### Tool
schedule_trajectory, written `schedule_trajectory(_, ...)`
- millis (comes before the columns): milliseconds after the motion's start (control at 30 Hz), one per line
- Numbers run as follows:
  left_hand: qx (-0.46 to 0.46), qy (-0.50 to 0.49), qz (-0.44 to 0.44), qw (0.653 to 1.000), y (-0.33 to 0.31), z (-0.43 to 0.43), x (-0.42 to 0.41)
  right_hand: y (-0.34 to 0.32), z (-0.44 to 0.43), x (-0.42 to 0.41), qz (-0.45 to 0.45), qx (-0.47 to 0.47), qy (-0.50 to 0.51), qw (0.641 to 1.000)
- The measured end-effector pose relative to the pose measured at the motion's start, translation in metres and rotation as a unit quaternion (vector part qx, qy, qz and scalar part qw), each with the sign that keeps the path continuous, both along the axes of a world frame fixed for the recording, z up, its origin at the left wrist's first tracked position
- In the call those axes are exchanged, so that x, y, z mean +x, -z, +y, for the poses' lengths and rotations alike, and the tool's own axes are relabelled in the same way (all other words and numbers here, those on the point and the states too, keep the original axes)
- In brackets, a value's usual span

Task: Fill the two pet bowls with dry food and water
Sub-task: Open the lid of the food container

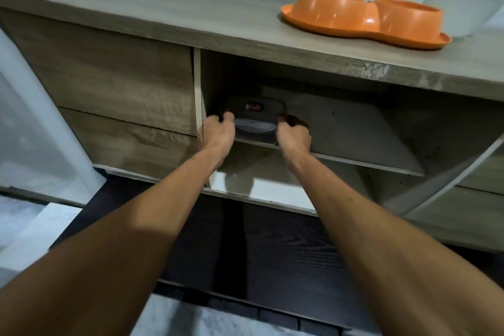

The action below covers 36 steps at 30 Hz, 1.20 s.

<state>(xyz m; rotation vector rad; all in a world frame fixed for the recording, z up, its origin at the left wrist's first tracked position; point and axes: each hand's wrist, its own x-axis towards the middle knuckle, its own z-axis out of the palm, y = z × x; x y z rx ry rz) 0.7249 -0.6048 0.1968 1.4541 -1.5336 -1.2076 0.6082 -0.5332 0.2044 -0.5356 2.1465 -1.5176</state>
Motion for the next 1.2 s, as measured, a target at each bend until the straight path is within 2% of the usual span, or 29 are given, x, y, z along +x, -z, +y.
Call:
schedule_trajectory(200, 0.054, -0.028, 0.026, 0.998, -0.018, 0.027, 0.011, -0.018, 0.024, 0.015, -0.024, 0.022, 0.010, 0.999)
schedule_trajectory(333, 0.094, -0.045, -0.002, 0.995, -0.040, 0.063, 0.033, -0.044, 0.056, 0.037, -0.032, 0.024, 0.006, 0.999)
schedule_trajectory(567, 0.131, -0.085, -0.017, 0.988, -0.133, 0.147, 0.073, -0.126, 0.126, 0.077, -0.065, 0.055, -0.019, 0.996)
schedule_trajectory(800, 0.123, -0.088, -0.027, 0.988, -0.229, 0.198, 0.090, -0.223, 0.178, 0.090, -0.082, 0.033, -0.039, 0.995)
schedule_trajectory(1000, 0.097, -0.092, -0.011, 0.991, -0.285, 0.197, 0.084, -0.276, 0.179, 0.080, -0.068, 0.023, -0.057, 0.996)
schedule_trajectory(1200, 0.065, -0.100, -0.005, 0.993, -0.301, 0.147, 0.070, -0.299, 0.135, 0.066, -0.056, 0.000, -0.058, 0.997)
